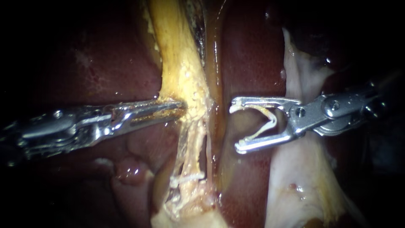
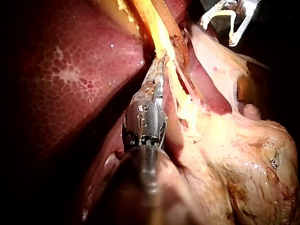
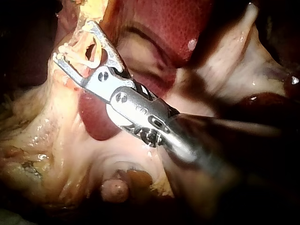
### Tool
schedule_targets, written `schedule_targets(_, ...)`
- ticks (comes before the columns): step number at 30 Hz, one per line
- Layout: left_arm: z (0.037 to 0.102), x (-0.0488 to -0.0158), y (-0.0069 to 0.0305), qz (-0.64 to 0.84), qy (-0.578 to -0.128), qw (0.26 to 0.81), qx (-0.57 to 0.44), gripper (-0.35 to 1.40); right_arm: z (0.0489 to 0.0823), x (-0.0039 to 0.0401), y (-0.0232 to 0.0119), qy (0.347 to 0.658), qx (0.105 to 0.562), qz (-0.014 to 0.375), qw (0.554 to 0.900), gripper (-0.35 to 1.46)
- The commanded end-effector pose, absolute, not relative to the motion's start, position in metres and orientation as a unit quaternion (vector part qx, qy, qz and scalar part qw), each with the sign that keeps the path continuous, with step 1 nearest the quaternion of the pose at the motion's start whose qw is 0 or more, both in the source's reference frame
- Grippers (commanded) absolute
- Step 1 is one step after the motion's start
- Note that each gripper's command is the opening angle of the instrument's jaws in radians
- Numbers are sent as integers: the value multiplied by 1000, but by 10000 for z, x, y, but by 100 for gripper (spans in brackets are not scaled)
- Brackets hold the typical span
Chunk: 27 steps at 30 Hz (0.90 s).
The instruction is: Clipping second clip left tube
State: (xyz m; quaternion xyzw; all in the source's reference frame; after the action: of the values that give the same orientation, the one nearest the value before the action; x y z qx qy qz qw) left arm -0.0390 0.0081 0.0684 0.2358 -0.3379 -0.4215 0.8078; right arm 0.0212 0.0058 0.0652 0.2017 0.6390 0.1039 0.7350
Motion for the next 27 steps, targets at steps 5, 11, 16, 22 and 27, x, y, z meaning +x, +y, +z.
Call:
schedule_targets(5,667,-384,90,-422,-337,807,239,-35,660,219,43,639,202,101,735,60)
schedule_targets(11,616,-364,116,-435,-353,797,225,-35,683,242,16,633,234,117,729,59)
schedule_targets(16,582,-350,133,-438,-369,791,213,-35,710,268,-8,617,258,121,734,58)
schedule_targets(22,562,-344,137,-439,-376,789,209,-35,741,287,-24,603,278,129,736,58)
schedule_targets(27,555,-345,136,-439,-378,788,207,-35,758,295,-28,595,285,132,740,58)
